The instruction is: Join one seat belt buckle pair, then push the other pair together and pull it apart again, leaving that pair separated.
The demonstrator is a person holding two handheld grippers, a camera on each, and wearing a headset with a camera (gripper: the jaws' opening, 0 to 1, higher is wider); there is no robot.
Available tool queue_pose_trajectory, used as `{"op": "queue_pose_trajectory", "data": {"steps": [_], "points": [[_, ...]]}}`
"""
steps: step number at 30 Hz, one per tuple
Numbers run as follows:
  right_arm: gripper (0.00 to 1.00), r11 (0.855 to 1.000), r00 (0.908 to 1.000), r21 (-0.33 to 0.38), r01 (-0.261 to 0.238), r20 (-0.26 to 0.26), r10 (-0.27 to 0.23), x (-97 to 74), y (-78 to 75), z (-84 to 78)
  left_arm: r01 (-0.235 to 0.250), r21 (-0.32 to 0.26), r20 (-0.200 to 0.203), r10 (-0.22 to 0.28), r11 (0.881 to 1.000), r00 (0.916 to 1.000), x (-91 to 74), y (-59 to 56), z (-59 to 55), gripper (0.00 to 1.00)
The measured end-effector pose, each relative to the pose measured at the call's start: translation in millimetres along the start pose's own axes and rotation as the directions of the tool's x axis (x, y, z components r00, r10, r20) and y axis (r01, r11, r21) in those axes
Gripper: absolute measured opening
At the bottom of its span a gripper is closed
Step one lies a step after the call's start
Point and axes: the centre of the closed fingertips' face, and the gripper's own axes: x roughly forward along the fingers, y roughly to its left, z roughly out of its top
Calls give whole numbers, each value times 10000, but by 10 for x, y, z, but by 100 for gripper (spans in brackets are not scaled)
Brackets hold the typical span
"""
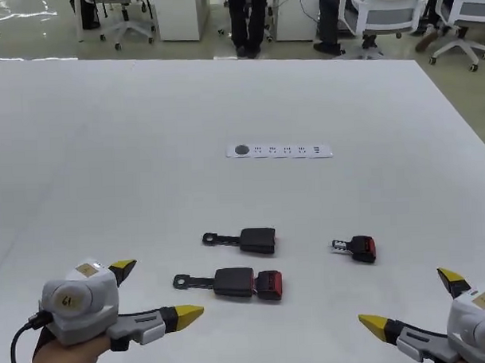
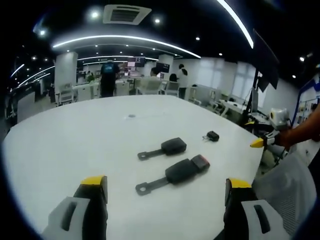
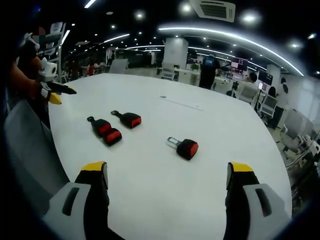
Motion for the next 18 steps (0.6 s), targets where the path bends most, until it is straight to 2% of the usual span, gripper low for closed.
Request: {"op": "queue_pose_trajectory", "data": {"steps": [2,10,14,18], "points": [[100,10000,10000,-29,36,67,-36,-15,-2,30,-50,-23,80,51,10000,10000,-28,24,-2,100],[100,10000,10000,-19,-2,75,2,-34,25,59,-87,42,144,86,10000,9999,-93,-14,29,100],[100,10000,10000,-76,-20,57,20,-21,32,35,-147,101,88,147,9998,9999,-135,32,-11,100],[100,10000,10000,-75,3,19,-3,-20,31,24,-180,133,87,179,9997,9998,-150,49,0,100]]}}
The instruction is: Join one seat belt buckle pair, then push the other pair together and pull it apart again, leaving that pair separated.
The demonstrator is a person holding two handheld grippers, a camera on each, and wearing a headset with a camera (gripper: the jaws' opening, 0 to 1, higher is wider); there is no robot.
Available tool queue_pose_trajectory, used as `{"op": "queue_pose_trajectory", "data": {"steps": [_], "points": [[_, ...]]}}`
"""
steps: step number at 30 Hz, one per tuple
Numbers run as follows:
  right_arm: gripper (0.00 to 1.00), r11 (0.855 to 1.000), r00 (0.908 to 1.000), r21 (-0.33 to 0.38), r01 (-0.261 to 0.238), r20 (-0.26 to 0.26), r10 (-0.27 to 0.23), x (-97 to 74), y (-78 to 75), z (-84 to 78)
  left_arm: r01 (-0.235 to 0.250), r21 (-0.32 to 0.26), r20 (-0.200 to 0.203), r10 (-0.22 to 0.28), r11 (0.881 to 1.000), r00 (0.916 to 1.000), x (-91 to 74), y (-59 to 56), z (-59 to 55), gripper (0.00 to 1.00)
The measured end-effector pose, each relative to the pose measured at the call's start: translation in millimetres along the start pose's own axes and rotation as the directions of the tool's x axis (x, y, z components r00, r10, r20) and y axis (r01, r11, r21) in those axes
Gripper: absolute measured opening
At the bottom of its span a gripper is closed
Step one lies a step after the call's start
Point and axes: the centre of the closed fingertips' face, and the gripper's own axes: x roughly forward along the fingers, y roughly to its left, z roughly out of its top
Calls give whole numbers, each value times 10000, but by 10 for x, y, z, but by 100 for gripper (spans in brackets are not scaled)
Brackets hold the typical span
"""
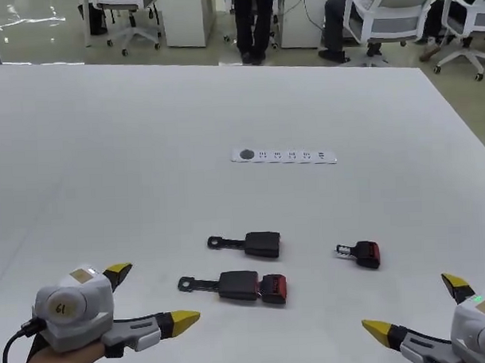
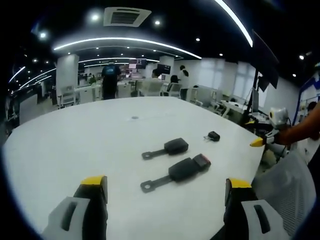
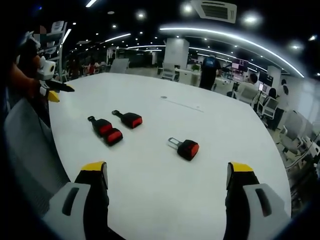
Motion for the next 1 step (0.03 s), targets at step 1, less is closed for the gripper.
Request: {"op": "queue_pose_trajectory", "data": {"steps": [1], "points": [[100,10000,10000,8,-7,-12,7,4,-2,-6,6,-17,6,-6,10000,10000,-3,-2,4,100]]}}
